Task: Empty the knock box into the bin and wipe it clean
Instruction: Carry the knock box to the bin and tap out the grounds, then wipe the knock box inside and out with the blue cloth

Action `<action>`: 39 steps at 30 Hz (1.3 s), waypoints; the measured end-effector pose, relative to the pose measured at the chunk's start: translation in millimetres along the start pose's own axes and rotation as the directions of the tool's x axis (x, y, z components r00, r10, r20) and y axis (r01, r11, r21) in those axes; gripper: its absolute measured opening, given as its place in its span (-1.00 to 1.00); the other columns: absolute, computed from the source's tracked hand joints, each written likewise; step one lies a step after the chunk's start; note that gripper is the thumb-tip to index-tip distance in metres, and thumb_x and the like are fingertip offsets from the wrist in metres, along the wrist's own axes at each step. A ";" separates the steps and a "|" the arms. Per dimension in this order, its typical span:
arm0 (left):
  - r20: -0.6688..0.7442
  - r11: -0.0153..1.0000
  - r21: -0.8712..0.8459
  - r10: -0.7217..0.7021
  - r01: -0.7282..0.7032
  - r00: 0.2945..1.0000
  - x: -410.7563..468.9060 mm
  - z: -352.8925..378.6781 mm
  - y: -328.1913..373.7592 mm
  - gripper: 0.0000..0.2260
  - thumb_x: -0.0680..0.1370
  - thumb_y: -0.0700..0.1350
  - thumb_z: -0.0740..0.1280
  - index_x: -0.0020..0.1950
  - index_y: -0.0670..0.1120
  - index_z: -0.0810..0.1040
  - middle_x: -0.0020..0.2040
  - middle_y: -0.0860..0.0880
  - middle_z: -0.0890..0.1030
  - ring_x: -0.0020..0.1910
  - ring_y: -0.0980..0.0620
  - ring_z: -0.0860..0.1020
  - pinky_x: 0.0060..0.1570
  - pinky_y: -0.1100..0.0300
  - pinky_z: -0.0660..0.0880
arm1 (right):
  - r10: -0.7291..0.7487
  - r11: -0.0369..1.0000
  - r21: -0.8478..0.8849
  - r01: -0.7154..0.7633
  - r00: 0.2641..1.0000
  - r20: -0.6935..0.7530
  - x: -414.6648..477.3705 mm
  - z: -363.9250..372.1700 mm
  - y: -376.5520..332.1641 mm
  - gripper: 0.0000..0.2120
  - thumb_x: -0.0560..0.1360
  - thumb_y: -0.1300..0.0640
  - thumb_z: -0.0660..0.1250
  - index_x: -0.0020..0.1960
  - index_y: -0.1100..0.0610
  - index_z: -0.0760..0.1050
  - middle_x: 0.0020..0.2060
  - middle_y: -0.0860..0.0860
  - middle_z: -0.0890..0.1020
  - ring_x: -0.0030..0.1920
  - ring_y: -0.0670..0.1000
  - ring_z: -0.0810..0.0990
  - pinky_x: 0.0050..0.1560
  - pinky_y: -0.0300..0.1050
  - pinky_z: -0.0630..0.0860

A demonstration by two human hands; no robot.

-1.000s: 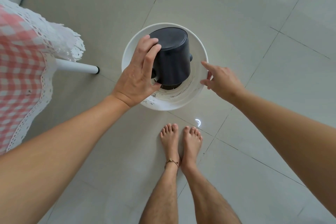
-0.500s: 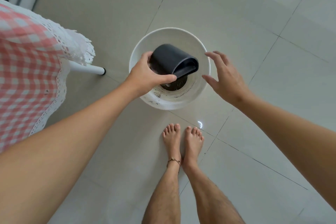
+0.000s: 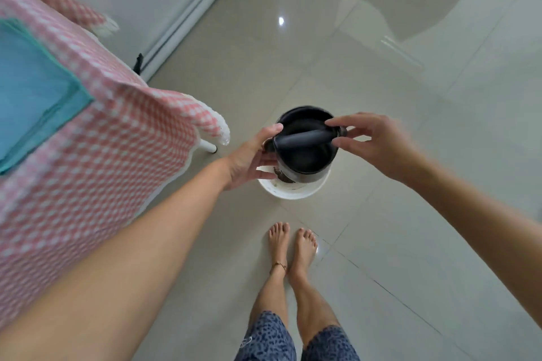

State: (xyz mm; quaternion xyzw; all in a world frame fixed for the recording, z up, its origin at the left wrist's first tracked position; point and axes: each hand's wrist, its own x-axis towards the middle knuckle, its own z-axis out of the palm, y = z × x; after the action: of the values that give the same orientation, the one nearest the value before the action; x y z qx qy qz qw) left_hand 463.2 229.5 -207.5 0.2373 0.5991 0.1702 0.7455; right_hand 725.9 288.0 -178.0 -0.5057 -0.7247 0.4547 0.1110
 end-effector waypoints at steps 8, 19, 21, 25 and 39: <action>-0.241 0.832 0.402 0.498 -0.382 0.833 -176.4 20.1 76.0 -0.42 0.70 0.02 0.34 0.69 0.14 0.21 0.54 -0.04 0.47 0.43 -0.01 0.53 0.46 -0.03 0.49 | 0.022 0.998 -0.050 -0.024 0.999 -0.040 -49.4 -53.5 -170.0 -0.74 0.48 0.11 0.46 0.12 -0.14 0.69 -0.19 -0.15 0.70 -0.24 -0.38 0.62 -0.25 -0.59 0.38; -0.391 0.602 0.778 0.689 -0.181 0.610 -318.2 -78.2 53.7 -0.64 0.58 0.00 0.50 0.37 -0.03 0.67 0.42 -0.10 0.57 0.33 -0.17 0.58 0.30 0.05 0.46 | -0.122 0.979 -0.150 0.136 0.987 0.100 -29.9 25.3 -352.9 -0.68 0.48 0.09 0.47 0.21 -0.13 0.66 -0.08 -0.08 0.70 -0.06 -0.07 0.67 -0.04 -0.29 0.45; -0.420 0.607 0.783 0.678 -0.137 0.604 -341.2 -108.7 38.1 -0.68 0.60 -0.01 0.48 0.34 -0.04 0.68 0.40 -0.10 0.58 0.30 -0.18 0.59 0.25 0.04 0.48 | -0.145 0.973 -0.159 0.165 0.980 0.133 -21.4 58.3 -382.4 -0.68 0.49 0.08 0.46 0.22 -0.15 0.65 -0.03 -0.07 0.71 -0.04 -0.06 0.66 -0.03 -0.26 0.45; -0.455 0.594 0.803 0.669 -0.054 0.587 -383.6 -174.6 3.2 -0.70 0.65 0.00 0.40 0.36 -0.05 0.63 0.53 -0.16 0.47 0.34 -0.26 0.58 0.27 -0.01 0.50 | -0.181 0.962 -0.169 0.217 0.962 0.205 -6.8 127.6 -437.0 -0.67 0.53 0.02 0.40 0.27 -0.21 0.60 0.05 -0.08 0.67 -0.03 -0.05 0.68 -0.03 -0.23 0.50; -0.810 0.942 0.333 0.308 -0.042 0.500 -469.6 -356.8 -104.8 -0.71 0.72 -0.01 0.28 0.37 -0.14 0.53 0.29 -0.18 0.66 0.18 -0.18 0.63 0.09 0.00 0.55 | 0.242 0.962 -0.180 -0.206 0.947 0.209 90.4 251.7 -427.6 -0.32 0.57 -0.07 0.36 0.58 0.17 0.21 0.40 0.19 0.49 0.37 0.22 0.48 0.37 0.21 0.42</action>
State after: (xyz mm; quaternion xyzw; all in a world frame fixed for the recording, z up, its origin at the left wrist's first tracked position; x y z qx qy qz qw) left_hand 7.1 -56.6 55.1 0.2824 0.8762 0.2565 0.2944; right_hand 257.5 193.8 -16.6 -0.5361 -0.7036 0.4617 -0.0657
